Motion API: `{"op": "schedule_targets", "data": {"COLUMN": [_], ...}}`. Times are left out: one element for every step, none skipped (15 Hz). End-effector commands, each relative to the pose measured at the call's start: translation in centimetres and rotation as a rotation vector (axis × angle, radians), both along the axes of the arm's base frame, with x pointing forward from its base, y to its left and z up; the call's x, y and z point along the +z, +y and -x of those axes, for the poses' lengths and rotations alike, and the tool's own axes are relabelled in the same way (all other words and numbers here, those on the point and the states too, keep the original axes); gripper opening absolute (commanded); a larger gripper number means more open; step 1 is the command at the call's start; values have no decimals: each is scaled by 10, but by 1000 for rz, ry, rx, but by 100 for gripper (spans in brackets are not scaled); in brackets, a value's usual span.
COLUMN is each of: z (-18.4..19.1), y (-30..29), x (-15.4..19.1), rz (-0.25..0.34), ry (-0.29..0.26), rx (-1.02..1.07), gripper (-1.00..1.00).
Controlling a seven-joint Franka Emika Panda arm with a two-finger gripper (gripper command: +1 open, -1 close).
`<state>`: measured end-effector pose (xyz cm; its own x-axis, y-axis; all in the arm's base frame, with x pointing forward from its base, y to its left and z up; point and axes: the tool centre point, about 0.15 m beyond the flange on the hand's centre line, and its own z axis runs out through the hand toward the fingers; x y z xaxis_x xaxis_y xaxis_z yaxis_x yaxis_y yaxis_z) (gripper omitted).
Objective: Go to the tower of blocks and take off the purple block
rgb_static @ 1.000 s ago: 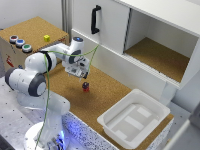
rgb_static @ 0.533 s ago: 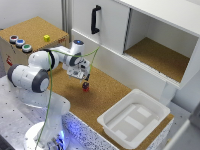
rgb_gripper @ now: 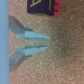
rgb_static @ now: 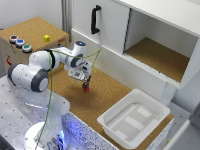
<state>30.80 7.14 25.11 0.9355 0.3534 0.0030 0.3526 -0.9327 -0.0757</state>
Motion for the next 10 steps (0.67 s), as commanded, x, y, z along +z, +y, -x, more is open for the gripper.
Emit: {"op": "schedule_targets", "data": {"z": [-15,-19,-24,-29,-32,-35,-36,-37,-37,-37], "y": [-58,-76,-91,-111,-127,-139,-144,-146,-145,-140], "x": [-14,-16,-18,-19,-18,-13,-8,-1,2,3], "rz": [5,27,49,66,80,79,87,88,84,80], "ry": [-38,-37,-41,-51,-59,-75,-88,-99,-102,-98], "rx": [-49,-79,-104,-141,-174,-200,-209,-212,-209,-198], "gripper": [-100,-100,-100,-100,-100,-100,-100,-100,-100,-100]}}
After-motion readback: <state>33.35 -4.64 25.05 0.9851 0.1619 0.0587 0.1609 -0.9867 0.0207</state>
